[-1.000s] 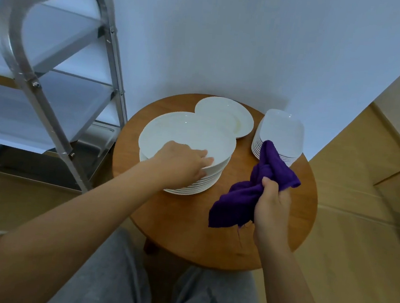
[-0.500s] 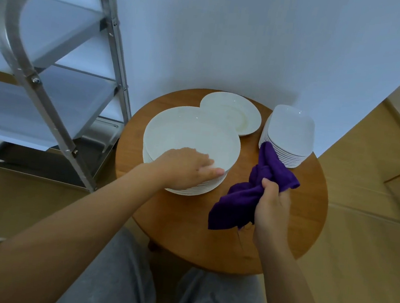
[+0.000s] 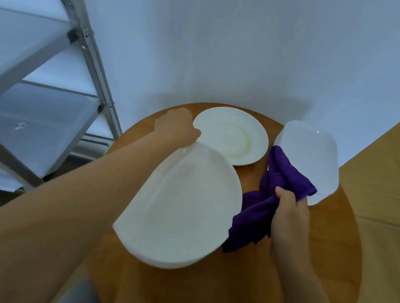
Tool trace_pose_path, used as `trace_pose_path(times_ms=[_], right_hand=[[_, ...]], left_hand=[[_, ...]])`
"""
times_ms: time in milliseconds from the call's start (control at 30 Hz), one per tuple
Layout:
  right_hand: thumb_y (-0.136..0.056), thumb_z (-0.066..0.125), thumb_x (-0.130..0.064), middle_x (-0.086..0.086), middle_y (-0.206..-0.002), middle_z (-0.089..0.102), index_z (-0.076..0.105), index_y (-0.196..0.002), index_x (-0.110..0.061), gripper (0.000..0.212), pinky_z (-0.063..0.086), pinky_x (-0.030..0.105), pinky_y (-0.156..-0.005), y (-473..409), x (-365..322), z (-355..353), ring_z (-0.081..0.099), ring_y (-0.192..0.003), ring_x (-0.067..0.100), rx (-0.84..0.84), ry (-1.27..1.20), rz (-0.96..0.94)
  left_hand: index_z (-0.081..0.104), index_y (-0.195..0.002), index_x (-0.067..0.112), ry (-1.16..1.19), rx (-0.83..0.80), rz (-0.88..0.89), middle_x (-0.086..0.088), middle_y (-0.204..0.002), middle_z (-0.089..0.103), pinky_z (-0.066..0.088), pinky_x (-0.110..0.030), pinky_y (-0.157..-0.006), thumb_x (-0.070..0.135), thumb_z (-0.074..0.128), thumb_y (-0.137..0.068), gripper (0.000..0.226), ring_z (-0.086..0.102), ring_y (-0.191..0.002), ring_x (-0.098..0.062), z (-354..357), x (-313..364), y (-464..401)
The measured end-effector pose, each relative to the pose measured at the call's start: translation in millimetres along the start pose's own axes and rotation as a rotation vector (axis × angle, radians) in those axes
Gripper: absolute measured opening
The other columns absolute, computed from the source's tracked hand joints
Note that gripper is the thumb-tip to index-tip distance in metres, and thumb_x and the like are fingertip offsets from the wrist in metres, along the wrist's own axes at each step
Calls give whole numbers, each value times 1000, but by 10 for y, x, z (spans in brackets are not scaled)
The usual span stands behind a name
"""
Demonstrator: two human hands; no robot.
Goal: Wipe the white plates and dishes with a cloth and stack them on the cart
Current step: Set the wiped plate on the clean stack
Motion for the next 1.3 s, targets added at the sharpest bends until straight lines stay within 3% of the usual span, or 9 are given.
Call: trace_pose_path(times_ms=[133, 233, 300, 500, 700, 900, 1000, 1167, 1300], right_hand=[[-91, 50, -19, -2, -72, 56, 51, -85, -29, 11, 40, 26, -57, -266, 24, 72, 54, -69, 13, -4, -4, 27], [-91, 51, -19, -1, -76, 58, 51, -84, -28, 11, 41, 28, -59, -368, 91, 101, 56, -73, 15, -34, -8, 52], [-90, 51, -17, 0, -77, 58, 51, -84, -28, 12, 42, 29, -60, -417, 112, 102, 56, -74, 16, -52, -19, 60], [-89, 52, -17, 1, -82, 60, 52, -86, -29, 12, 44, 28, -60, -516, 75, 51, 57, -78, 18, -58, -30, 72], [-90, 50, -18, 3, -75, 59, 53, -85, -28, 12, 46, 29, -59, -450, 29, 1, 58, -71, 19, -60, -26, 69], [-89, 51, -18, 4, -80, 58, 52, -87, -26, 8, 45, 34, -63, -298, -31, -110, 57, -77, 22, -28, -127, 109], [-86, 54, -20, 1, -84, 61, 52, -87, -28, 8, 45, 35, -65, -180, -134, -213, 58, -81, 22, 5, -263, 122], [-82, 64, -30, -9, -85, 72, 58, -100, -35, 20, 53, 29, -59, 166, -463, -297, 69, -80, 17, -47, -382, -3], [-75, 73, -34, -7, -86, 73, 60, -106, -29, 34, 55, 26, -54, 584, -627, -287, 71, -75, 12, -118, -431, -16]], left_hand=[[51, -69, 8, 157, -179, -130, -5, -66, 50, 39, -24, -50, 19, 59, -87, 23, 49, -57, -17, 211, 51, -386], [53, -116, -3, 500, -329, -277, -18, -112, 59, 54, -40, -82, 14, 59, -90, 32, 63, -96, -33, 396, 92, -517], [42, -131, -3, 655, -363, -348, -21, -129, 50, 52, -48, -87, 7, 56, -91, 43, 58, -106, -39, 481, 110, -587], [46, -116, 4, 754, -404, -532, -12, -84, 54, 50, -37, -56, 2, 40, -97, 20, 56, -72, -25, 614, 13, -713], [37, -131, 0, 930, -388, -492, -14, -88, 55, 50, -50, -67, 2, 35, -99, 32, 59, -78, -29, 537, 99, -697], [38, -133, -1, 1150, -285, -374, -17, -128, 54, 47, -48, -77, -5, 35, -96, 37, 57, -110, -31, 219, 139, -557], [39, -130, -3, 1253, -262, -336, -16, -118, 57, 50, -43, -75, -4, 38, -95, 35, 59, -103, -28, -31, 150, -365], [43, -117, -3, 1390, -280, -302, -15, -86, 58, 53, -33, -39, -5, 40, -93, 24, 59, -87, -29, -359, 162, 282], [44, -110, 1, 1459, -302, -247, -14, -84, 59, 53, -35, -50, -6, 40, -92, 20, 60, -87, -29, -465, 107, 987]])
Point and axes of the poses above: each hand's wrist, its own y-axis away from the middle knuckle, its own z-axis out of the palm, x = y × z, the point moved 5 cm from there along -y, towards the middle knuckle
